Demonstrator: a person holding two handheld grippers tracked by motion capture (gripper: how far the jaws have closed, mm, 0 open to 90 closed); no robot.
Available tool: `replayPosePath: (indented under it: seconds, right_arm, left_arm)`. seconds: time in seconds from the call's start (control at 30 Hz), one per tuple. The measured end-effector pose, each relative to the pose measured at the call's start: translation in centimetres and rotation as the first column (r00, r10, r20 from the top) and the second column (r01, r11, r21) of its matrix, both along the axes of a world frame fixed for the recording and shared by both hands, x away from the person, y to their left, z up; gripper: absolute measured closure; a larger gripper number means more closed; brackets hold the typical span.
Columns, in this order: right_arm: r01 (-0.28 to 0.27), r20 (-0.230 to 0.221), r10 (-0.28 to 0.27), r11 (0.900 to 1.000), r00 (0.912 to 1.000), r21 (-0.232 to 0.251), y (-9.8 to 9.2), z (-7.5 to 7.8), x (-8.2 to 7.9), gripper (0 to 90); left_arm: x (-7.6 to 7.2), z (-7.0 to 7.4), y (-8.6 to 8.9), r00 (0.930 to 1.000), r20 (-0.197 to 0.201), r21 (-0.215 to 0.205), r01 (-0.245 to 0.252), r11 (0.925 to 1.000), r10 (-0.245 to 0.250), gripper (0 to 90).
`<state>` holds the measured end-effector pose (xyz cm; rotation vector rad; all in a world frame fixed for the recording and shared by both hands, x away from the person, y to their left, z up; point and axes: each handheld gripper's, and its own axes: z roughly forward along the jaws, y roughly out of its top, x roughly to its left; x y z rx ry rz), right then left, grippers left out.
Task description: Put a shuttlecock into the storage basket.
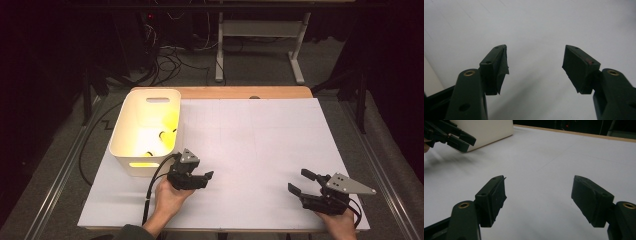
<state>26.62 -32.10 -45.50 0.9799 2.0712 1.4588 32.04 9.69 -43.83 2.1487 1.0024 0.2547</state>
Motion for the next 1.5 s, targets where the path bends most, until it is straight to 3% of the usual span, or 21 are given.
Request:
replayPosePath:
  seconds: [1.5]
  right_arm:
    - [0.002, 0.001, -0.002, 1.000, 1.0000, -0.001, 0.0, 0.0, 0.0, 28.0]
  left_arm:
    - [-1.9, -0.4, 2.8, 0.9996, -0.015, -0.034, -0.026, 0.9991, 0.026, 37.6]
